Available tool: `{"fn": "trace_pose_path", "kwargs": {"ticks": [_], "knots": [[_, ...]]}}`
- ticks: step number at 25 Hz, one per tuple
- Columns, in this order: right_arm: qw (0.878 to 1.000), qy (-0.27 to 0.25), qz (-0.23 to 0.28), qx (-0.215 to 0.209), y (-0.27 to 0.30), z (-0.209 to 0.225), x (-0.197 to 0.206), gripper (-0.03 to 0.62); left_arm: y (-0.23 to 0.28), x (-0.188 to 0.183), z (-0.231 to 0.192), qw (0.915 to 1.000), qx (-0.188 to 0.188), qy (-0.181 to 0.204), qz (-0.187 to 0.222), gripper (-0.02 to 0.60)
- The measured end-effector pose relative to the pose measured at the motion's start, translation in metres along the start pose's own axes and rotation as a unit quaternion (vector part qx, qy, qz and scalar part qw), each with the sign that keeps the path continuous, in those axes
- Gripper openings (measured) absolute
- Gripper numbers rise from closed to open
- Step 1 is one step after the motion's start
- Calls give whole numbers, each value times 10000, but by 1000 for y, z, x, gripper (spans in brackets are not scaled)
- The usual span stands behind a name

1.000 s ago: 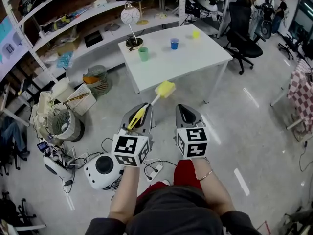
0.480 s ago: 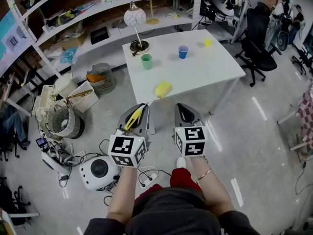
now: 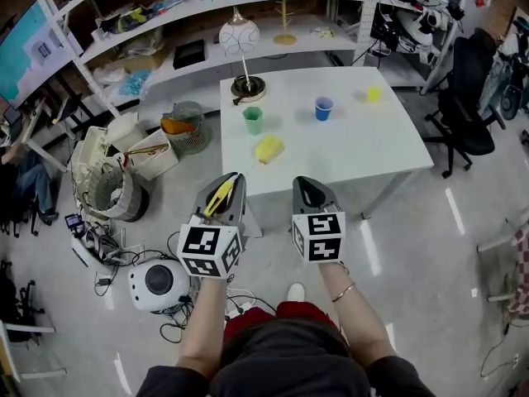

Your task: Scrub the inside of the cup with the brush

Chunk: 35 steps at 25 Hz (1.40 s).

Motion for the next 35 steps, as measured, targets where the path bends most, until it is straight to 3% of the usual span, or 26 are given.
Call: {"fn": "trace_pose_path", "kwargs": {"ticks": [7,18,35], "knots": [[9994,-53,-133,-319,42,22,3,18,21,-8,-10,9984,-560,52,94,46],[9969,-318,-309,-650,120,19,-3,18,49,-11,-61,9948,-1014,-2,100,46],[9943,-332,-870,-525,261,8,-8,21,123,-22,-154,9960,-869,-193,53,44]]}}
Point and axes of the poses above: the fingertips, and each gripper's own axes: y forward along the fingers, z to its right, x out of its underside, the point moved 9 cm from there along -y, backward along the fingers, and after that the axes turned 7 degrees about -y, right-handed, at the moved point
